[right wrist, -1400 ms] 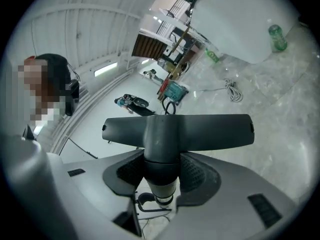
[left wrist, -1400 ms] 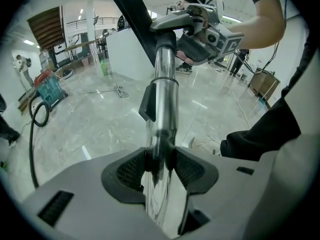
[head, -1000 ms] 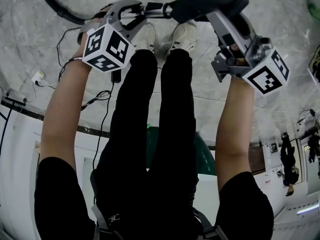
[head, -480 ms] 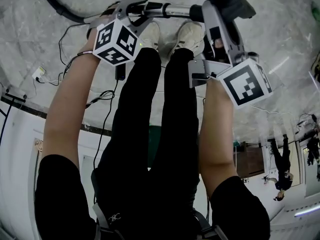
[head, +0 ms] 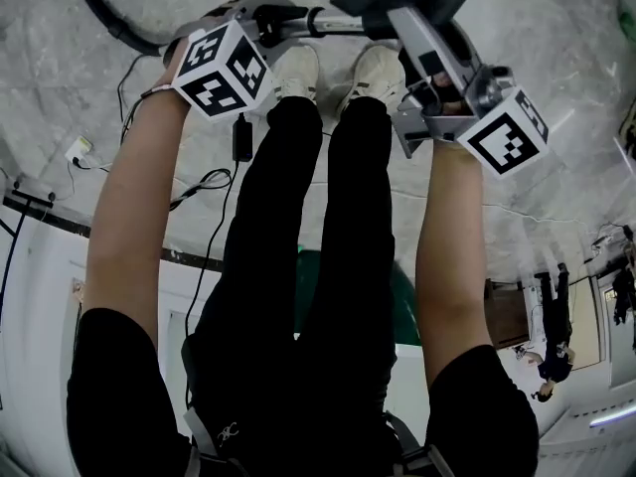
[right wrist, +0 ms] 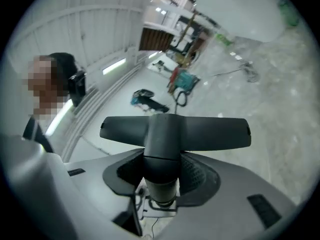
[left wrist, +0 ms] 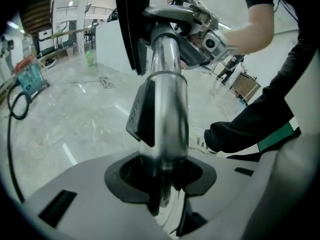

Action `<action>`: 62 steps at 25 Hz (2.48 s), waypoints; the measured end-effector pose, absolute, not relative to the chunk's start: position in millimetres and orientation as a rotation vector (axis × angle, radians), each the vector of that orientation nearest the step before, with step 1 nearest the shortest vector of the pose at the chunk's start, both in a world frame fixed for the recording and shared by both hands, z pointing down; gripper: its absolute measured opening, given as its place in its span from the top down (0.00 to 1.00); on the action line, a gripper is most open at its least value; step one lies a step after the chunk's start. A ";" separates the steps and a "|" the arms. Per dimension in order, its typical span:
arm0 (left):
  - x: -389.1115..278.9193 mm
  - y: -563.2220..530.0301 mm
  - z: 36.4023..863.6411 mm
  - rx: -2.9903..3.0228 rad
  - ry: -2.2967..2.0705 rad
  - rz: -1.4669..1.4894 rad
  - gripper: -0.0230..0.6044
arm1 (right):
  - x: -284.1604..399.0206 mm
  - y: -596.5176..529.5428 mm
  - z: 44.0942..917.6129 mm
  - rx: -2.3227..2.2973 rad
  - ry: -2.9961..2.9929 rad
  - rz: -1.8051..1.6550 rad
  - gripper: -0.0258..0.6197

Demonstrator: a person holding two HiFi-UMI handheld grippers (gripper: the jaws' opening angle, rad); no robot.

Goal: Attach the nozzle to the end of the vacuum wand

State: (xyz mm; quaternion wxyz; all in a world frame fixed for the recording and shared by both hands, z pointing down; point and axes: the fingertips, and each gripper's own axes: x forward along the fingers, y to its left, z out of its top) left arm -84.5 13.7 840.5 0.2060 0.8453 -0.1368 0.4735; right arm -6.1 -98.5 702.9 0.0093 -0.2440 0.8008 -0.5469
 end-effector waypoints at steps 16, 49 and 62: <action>-49.0 8.2 817.8 2.438 -0.157 1.106 0.76 | 25.0 -106.0 694.3 -0.847 2.220 -1.593 0.67; -30.2 -22.5 828.6 2.365 -0.253 1.110 0.77 | 11.5 -142.9 718.4 -0.971 2.488 -1.832 0.69; -17.8 -32.9 802.4 2.367 -0.137 0.963 0.77 | -2.8 -151.2 684.2 -0.560 2.655 -1.495 0.69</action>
